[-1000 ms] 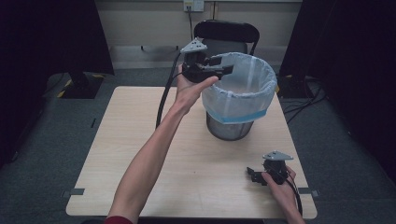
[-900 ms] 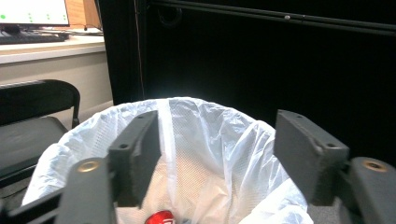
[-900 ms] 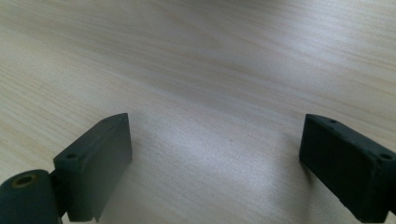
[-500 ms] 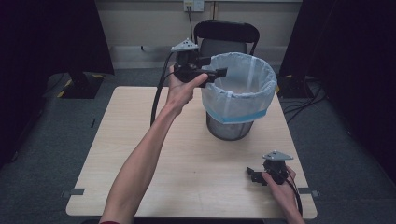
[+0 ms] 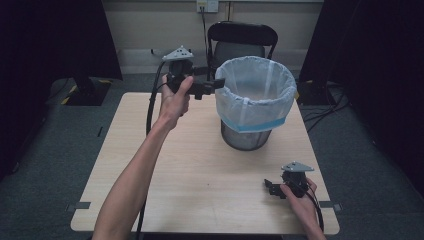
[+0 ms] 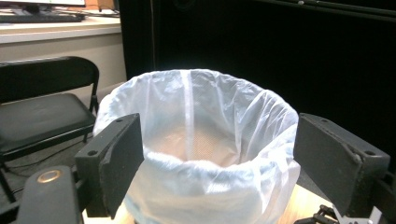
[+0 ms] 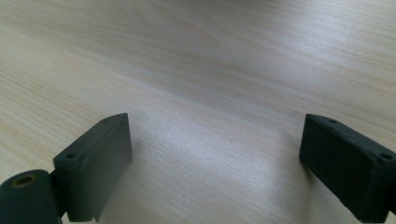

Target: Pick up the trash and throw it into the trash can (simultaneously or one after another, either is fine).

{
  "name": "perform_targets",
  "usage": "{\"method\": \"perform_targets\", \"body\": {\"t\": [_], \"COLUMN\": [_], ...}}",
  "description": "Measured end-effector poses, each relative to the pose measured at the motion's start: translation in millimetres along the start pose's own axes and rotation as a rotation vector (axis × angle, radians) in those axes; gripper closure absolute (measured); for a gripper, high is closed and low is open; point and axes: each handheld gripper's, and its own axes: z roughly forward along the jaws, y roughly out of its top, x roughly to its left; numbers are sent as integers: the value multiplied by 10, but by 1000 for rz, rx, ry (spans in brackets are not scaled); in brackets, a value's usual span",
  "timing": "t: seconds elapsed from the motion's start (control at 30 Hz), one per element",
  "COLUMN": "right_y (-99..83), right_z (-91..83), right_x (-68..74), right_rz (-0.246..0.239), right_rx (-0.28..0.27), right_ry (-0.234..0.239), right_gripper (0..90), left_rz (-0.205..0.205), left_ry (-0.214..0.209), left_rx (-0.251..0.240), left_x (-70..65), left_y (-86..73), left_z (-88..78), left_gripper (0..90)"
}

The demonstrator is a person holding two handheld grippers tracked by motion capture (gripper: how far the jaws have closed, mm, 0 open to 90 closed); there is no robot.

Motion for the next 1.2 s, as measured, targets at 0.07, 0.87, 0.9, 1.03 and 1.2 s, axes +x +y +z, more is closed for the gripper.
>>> {"method": "perform_targets", "body": {"t": [0.07, 0.87, 0.9, 1.03, 1.2], "right_y": [0, 0, 0, 0, 0], "right_z": [0, 0, 0, 0, 0], "right_x": [0, 0, 0, 0, 0], "right_rz": [0, 0, 0, 0, 0], "right_rx": [0, 0, 0, 0, 0], "right_ry": [0, 0, 0, 0, 0], "right_gripper": [86, 86, 86, 86, 86], "left_rz": [-14, 4, -1, 7, 24], "left_ry": [3, 47, 57, 65, 87], "left_rx": [-2, 44, 48, 60, 78], "left_x": [29, 92, 99, 126, 123], "left_y": [-19, -457, -482, -579, -693], "left_z": [-40, -616, -645, -766, -894], "left_gripper": [160, 159, 160, 164, 167]}}
